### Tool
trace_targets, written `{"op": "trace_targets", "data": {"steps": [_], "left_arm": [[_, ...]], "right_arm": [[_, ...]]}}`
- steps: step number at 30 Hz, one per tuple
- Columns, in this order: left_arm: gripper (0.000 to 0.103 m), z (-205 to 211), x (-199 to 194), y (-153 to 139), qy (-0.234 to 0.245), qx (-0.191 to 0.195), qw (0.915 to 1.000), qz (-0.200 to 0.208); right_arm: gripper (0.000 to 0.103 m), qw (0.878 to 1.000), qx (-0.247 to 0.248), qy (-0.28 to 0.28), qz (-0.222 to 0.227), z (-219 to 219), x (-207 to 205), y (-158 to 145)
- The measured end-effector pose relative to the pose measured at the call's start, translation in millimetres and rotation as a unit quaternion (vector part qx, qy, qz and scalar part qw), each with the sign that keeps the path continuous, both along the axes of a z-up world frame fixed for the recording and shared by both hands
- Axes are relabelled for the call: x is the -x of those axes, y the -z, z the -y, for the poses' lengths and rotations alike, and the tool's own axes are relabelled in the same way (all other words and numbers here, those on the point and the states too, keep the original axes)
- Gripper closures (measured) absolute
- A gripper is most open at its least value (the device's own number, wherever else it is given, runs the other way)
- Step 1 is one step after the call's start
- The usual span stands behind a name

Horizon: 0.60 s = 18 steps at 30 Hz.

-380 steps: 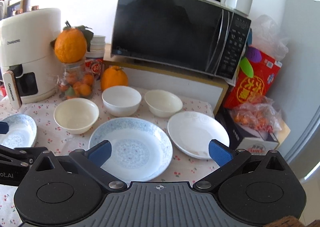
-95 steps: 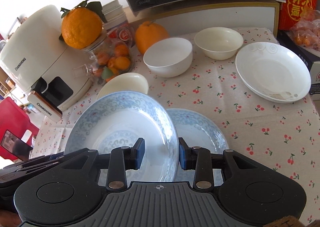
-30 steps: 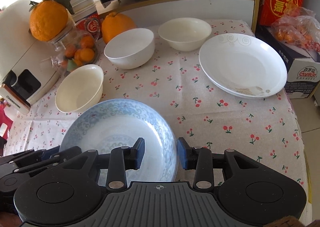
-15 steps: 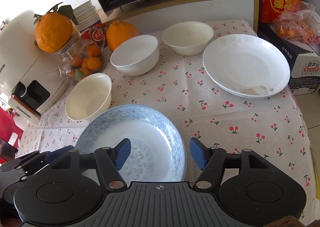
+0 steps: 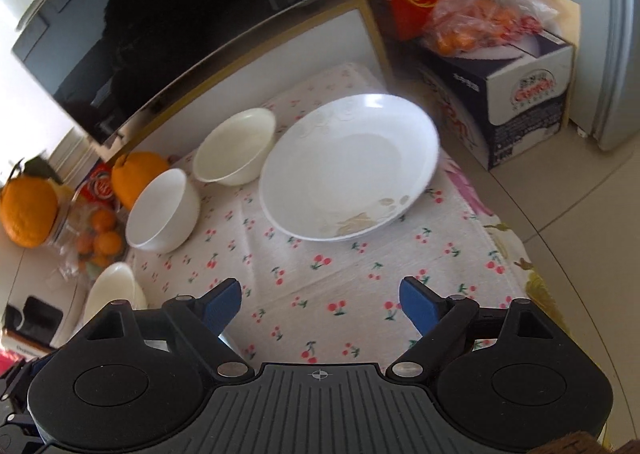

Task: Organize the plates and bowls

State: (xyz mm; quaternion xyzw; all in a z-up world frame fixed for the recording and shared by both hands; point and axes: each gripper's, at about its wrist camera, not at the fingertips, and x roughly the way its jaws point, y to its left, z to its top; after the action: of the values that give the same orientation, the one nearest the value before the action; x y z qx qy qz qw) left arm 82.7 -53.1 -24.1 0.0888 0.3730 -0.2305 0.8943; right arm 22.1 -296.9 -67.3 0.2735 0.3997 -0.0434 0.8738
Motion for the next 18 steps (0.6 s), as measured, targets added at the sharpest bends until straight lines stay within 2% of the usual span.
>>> {"op": "trace_targets", "data": {"steps": [5, 9, 15, 18], "left_arm": [[0.001, 27.9, -24.1, -0.7, 0.004, -0.001, 1.0000, 0.003], [0.001, 49.2, -44.5, 3.8, 0.009, 0.002, 0.9999, -0.004], [0.002, 75.5, -71.4, 13.9, 0.018, 0.033, 0.9991, -0.018], [0.009, 84.7, -83.3, 22.4, 0.027, 0.054, 0.9974, -0.039]], "right_arm": [[0.015, 0.998, -0.036, 0.056, -0.011, 36.3, -4.3, 7.7], [0.015, 0.993, -0.065, 0.102, 0.004, 61.8, -2.5, 8.9], [0.015, 0.982, -0.124, 0.140, 0.034, 97.7, -8.6, 14.7], [0.015, 0.972, -0.157, 0.168, 0.043, 110.0, -9.8, 19.5]]}}
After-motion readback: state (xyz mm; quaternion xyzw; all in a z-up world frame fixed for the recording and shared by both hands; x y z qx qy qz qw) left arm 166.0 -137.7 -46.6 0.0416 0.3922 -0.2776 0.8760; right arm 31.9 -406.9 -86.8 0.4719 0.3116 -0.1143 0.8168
